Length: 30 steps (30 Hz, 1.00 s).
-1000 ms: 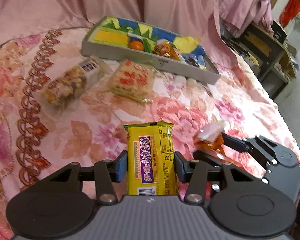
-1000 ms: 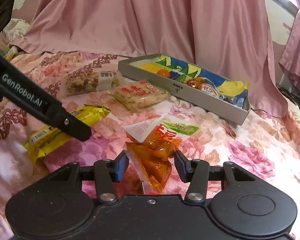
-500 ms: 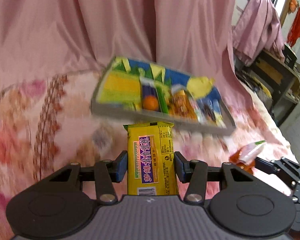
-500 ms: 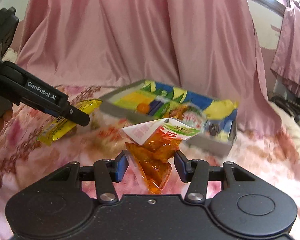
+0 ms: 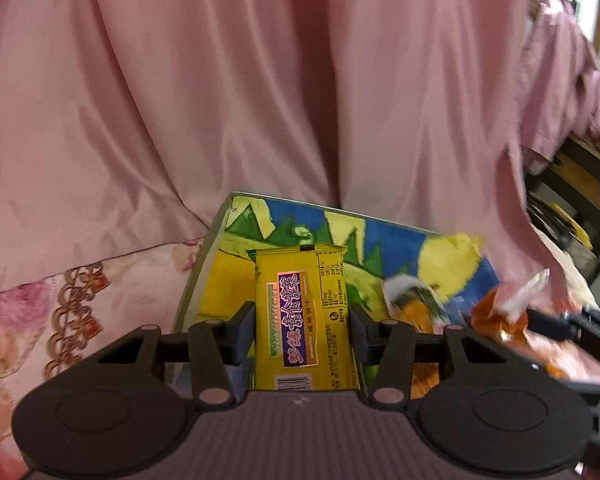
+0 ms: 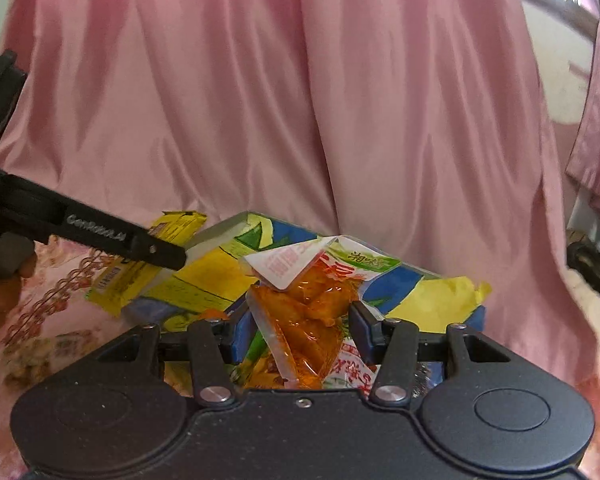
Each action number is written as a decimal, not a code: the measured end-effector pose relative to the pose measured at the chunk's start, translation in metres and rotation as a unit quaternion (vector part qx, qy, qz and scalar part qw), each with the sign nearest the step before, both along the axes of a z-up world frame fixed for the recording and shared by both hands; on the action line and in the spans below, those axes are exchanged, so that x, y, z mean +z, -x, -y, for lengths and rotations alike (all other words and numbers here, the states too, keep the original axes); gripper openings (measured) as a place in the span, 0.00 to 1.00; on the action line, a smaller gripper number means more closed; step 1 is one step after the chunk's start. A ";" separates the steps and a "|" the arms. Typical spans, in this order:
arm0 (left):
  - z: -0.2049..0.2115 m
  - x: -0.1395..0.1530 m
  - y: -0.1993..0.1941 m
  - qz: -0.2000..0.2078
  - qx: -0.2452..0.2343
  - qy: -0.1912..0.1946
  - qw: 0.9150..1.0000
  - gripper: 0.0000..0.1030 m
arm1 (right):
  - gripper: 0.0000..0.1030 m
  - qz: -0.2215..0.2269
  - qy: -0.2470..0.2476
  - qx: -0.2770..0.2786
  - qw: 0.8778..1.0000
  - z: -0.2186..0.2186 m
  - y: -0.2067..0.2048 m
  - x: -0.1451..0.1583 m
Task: Organize snacks
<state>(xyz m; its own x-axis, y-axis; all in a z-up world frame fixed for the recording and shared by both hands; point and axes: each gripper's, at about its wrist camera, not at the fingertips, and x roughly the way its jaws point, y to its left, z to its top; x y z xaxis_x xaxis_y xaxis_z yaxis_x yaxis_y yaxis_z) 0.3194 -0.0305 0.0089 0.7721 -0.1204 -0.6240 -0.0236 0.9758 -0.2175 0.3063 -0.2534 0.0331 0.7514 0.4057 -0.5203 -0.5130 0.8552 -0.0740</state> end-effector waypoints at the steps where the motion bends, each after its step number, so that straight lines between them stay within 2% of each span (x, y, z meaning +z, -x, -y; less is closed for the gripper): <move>1: 0.000 -0.004 -0.008 -0.004 0.006 0.003 1.000 0.51 | 0.50 -0.005 0.001 -0.002 1.000 -0.002 -0.008 -0.005; 5: -0.002 -0.020 -0.029 -0.013 0.021 0.012 1.000 0.51 | 0.50 -0.025 0.009 -0.006 1.000 -0.010 -0.031 -0.024; 11: -0.005 -0.039 -0.036 -0.030 0.029 -0.005 0.999 0.51 | 0.50 -0.051 0.012 -0.021 0.998 -0.022 -0.044 -0.045; 21: -0.002 -0.049 -0.037 -0.040 0.027 -0.014 0.999 0.52 | 0.52 -0.064 0.015 -0.014 0.998 -0.029 -0.039 -0.052; 23: -0.002 -0.049 -0.036 -0.040 0.030 -0.013 0.999 0.53 | 0.58 -0.065 0.010 -0.015 0.998 -0.029 -0.038 -0.049; 25: -0.002 -0.048 -0.035 -0.038 0.037 -0.017 0.998 0.60 | 0.70 -0.061 0.006 -0.017 0.998 -0.028 -0.036 -0.047; 27: -0.002 -0.044 -0.030 -0.027 0.041 -0.021 0.999 0.68 | 0.72 -0.058 0.004 -0.019 0.998 -0.028 -0.035 -0.044; 29: -0.003 -0.040 -0.023 -0.014 0.042 -0.023 0.999 0.82 | 0.75 -0.055 0.002 -0.022 0.998 -0.027 -0.033 -0.040; 30: -0.002 -0.037 -0.019 -0.006 0.044 -0.026 0.999 0.83 | 0.79 -0.053 -0.002 -0.025 0.998 -0.026 -0.031 -0.037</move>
